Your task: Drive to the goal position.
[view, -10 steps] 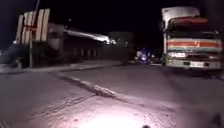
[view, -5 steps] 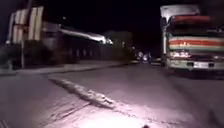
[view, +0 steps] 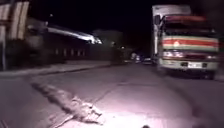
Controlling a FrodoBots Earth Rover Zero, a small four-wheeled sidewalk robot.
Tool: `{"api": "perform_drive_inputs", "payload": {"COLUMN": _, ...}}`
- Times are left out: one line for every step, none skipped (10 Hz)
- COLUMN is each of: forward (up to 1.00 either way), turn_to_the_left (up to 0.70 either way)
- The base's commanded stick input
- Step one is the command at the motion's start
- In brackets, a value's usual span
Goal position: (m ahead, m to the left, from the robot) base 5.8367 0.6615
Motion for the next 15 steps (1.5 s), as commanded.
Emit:
{"api": "perform_drive_inputs", "payload": {"forward": 0.70, "turn_to_the_left": -0.35}}
{"api": "perform_drive_inputs", "payload": {"forward": 0.70, "turn_to_the_left": -0.35}}
{"api": "perform_drive_inputs", "payload": {"forward": 0.70, "turn_to_the_left": -0.35}}
{"api": "perform_drive_inputs", "payload": {"forward": 0.70, "turn_to_the_left": -0.35}}
{"api": "perform_drive_inputs", "payload": {"forward": 0.70, "turn_to_the_left": -0.35}}
{"api": "perform_drive_inputs", "payload": {"forward": 0.70, "turn_to_the_left": -0.35}}
{"api": "perform_drive_inputs", "payload": {"forward": 0.70, "turn_to_the_left": -0.35}}
{"api": "perform_drive_inputs", "payload": {"forward": 0.70, "turn_to_the_left": -0.35}}
{"api": "perform_drive_inputs", "payload": {"forward": 0.70, "turn_to_the_left": -0.35}}
{"api": "perform_drive_inputs", "payload": {"forward": 0.70, "turn_to_the_left": -0.35}}
{"api": "perform_drive_inputs", "payload": {"forward": 0.70, "turn_to_the_left": 0.00}}
{"api": "perform_drive_inputs", "payload": {"forward": 0.70, "turn_to_the_left": 0.00}}
{"api": "perform_drive_inputs", "payload": {"forward": 0.70, "turn_to_the_left": 0.00}}
{"api": "perform_drive_inputs", "payload": {"forward": 0.70, "turn_to_the_left": 0.00}}
{"api": "perform_drive_inputs", "payload": {"forward": 0.70, "turn_to_the_left": 0.00}}
